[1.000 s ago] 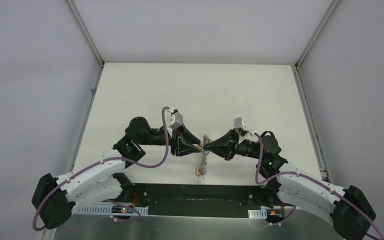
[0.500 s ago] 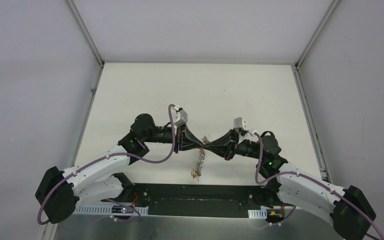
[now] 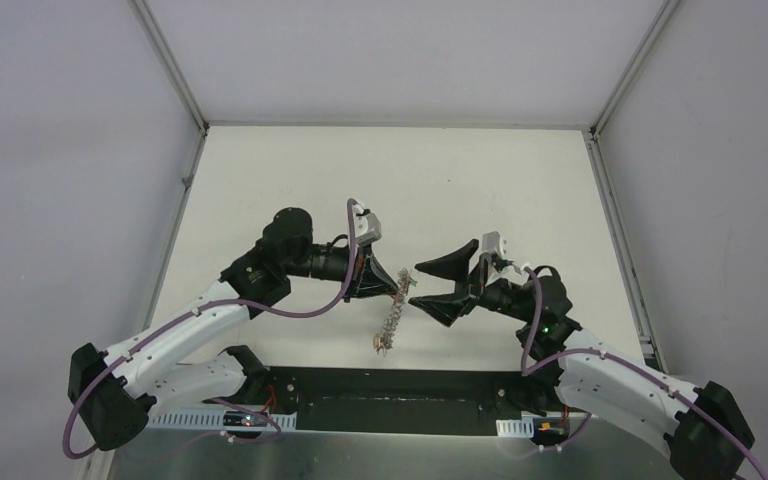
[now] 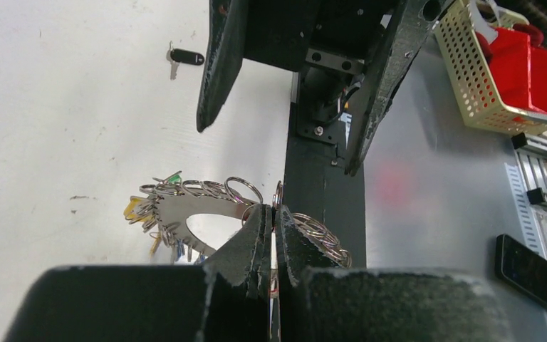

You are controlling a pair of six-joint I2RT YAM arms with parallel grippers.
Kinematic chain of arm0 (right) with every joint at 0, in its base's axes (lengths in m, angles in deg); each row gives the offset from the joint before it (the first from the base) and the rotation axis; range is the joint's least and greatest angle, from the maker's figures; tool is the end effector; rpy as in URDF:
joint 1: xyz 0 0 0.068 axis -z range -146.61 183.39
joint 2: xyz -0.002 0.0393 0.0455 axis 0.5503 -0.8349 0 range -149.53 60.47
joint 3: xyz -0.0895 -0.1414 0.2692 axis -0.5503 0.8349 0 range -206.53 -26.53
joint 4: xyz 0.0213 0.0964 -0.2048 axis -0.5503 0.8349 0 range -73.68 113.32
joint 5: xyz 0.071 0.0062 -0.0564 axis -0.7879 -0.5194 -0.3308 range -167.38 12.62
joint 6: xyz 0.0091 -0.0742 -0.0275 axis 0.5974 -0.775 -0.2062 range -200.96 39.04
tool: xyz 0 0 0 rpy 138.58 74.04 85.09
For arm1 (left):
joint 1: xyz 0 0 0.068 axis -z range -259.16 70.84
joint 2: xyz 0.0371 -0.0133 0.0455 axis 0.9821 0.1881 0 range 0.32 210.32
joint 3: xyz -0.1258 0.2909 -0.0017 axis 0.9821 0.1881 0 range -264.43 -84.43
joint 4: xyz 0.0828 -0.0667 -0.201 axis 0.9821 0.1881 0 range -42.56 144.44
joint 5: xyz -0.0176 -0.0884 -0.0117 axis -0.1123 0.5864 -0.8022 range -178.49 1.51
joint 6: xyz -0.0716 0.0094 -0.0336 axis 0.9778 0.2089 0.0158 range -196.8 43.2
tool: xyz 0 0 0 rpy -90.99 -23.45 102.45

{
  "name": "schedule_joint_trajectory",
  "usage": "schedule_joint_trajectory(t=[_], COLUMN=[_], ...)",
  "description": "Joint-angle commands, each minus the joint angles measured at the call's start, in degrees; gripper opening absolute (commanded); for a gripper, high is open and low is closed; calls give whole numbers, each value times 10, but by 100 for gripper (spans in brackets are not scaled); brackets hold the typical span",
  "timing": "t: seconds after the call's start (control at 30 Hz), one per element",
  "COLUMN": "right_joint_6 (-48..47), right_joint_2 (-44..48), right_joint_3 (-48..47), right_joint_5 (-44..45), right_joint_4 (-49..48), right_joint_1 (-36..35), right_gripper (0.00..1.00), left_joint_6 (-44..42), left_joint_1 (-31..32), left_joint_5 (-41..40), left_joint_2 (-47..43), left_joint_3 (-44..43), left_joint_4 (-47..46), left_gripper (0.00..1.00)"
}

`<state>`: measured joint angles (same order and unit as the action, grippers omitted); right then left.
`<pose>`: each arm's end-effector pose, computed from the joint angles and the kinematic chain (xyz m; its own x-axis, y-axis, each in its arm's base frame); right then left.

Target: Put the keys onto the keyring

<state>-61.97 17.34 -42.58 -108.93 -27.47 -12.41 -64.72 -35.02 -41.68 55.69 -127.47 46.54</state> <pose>0.0675 0.1208 0.3218 -0.1229 0.2712 -0.9547 -0.9733 0.1550 0.1693 0.0937 -0.1606 0.3583 -0.3461 0.1362 -0.9283 0.9378 0.0227 -0.3463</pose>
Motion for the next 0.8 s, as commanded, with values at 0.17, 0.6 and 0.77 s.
schedule_joint_trajectory(t=[0.17, 0.6, 0.77], right_joint_6=[-7, -12, 3], right_joint_2=[32, -22, -65], right_joint_3=[-1, -46, -59], right_joint_5=[19, -52, -69], right_joint_4=[14, 7, -38], right_joint_1=[-3, -3, -6], right_gripper=[79, 68, 58], left_joint_6=[-137, -259, -268], left_joint_1=[7, 100, 131], left_joint_5=[-44, -224, -264], left_joint_2=[14, 129, 173], left_joint_3=[-174, -400, -460], left_joint_4=[279, 574, 631], left_gripper=[0, 0, 0])
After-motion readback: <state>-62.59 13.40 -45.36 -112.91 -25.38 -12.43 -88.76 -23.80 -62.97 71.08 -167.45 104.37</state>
